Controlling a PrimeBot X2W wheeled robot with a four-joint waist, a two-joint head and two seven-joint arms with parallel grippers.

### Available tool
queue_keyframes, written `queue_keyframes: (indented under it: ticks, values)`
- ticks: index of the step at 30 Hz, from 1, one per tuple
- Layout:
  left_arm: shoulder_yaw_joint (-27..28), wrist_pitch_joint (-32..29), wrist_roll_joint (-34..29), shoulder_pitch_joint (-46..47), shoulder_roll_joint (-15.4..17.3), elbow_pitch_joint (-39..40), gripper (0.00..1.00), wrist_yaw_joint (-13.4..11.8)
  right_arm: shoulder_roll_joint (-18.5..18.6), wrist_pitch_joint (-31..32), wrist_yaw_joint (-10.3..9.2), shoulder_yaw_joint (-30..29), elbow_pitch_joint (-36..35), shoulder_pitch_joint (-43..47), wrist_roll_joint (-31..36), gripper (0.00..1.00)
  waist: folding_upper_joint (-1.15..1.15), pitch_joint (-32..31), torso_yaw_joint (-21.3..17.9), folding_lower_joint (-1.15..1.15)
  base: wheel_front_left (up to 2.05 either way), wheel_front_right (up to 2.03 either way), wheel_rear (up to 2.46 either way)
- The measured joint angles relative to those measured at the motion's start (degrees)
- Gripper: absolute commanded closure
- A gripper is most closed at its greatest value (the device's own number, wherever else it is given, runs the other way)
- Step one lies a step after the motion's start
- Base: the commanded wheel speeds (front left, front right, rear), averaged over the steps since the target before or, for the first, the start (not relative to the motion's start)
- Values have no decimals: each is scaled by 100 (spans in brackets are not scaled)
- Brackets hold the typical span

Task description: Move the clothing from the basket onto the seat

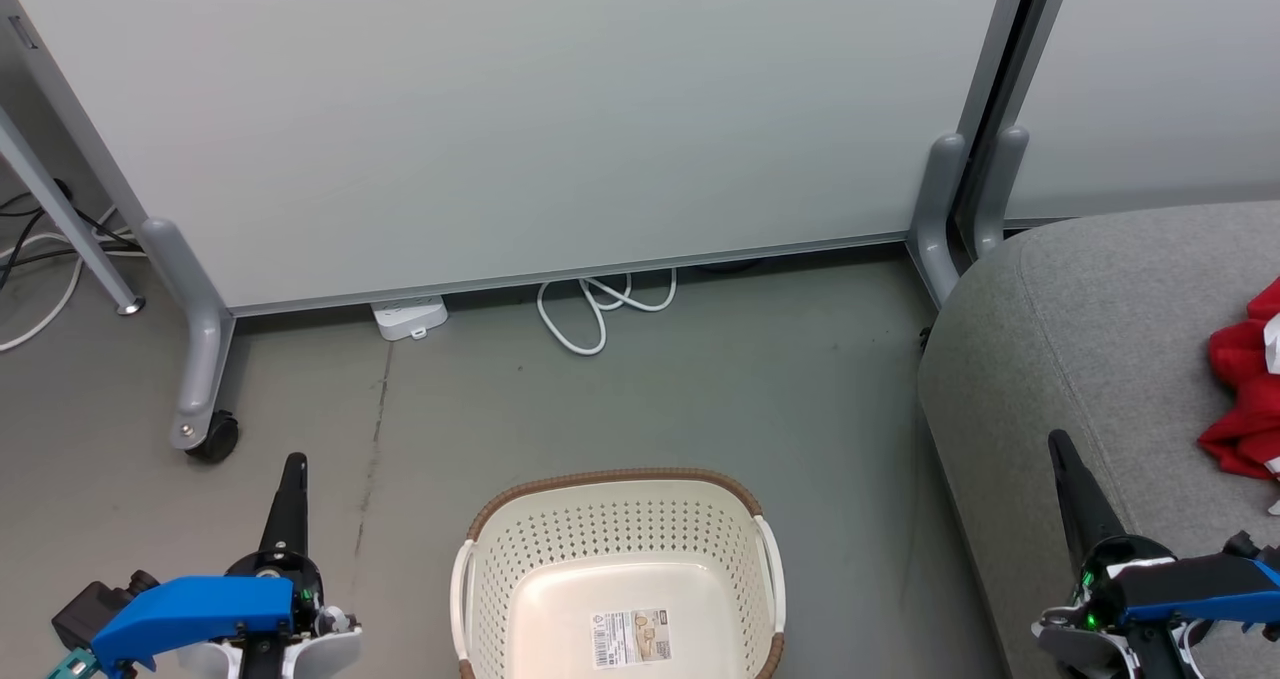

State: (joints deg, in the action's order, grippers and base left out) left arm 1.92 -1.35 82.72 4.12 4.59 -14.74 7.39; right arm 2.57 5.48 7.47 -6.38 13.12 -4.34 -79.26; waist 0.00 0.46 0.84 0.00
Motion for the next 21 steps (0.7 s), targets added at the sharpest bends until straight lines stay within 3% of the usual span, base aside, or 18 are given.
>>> queue_keyframes:
  ticks: [21]
  values:
    - [162,-244,797,109,-9,41,100,0,8,68,0,-9,67,-122,-914,100,0,-21,-57,0,0,0,0]
